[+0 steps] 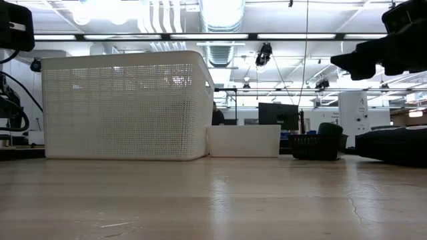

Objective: Pick & Place Medicine items
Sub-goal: Return to Home Position

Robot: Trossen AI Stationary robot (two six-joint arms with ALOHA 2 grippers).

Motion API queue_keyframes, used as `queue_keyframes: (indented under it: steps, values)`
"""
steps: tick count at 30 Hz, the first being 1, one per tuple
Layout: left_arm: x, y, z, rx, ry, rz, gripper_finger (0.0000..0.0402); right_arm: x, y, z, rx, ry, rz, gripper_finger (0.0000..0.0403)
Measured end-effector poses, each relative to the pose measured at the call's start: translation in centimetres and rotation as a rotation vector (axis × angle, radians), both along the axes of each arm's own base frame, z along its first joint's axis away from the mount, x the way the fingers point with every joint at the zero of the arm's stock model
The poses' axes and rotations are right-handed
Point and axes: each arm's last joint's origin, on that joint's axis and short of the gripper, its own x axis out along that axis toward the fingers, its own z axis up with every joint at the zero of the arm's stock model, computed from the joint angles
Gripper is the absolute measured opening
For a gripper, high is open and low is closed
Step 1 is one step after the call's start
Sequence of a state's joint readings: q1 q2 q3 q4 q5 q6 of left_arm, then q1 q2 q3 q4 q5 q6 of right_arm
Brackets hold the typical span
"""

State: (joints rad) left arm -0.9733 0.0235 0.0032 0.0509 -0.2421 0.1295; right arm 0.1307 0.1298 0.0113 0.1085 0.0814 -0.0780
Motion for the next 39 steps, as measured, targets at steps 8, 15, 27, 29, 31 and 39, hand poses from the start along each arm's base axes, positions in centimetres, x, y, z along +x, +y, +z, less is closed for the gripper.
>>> queue_keyframes:
  steps: [8, 15, 27, 29, 31, 39]
  values:
    - [0.0, 0.0, -0.01, 0.0, 0.0, 0.0, 0.0319, -0.66, -0.08, 0.21, 0.004, -0.038, 0.003, 0.0329]
    - [0.0, 0.0, -0.01, 0.0, 0.0, 0.0, 0.032, -0.82, -0.1, 0.14, -0.013, -0.028, 0.003, 0.0329]
    - [0.0, 0.0, -0.01, 0.0, 0.0, 0.0, 0.032, -0.78, -0.1, 0.11, 0.018, -0.021, 0.002, 0.0329]
    - [0.0, 0.0, -0.01, 0.0, 0.0, 0.0, 0.032, -0.78, -0.1, 0.11, 0.018, -0.022, 0.002, 0.0329]
    - [0.0, 0.0, -0.01, 0.0, 0.0, 0.0, 0.032, -0.78, -0.1, 0.11, 0.018, -0.021, 0.002, 0.0329]
    - [0.0, 0.0, -0.01, 0.0, 0.0, 0.001, 0.032, -0.78, -0.1, 0.12, 0.018, -0.022, 0.002, 0.0329]
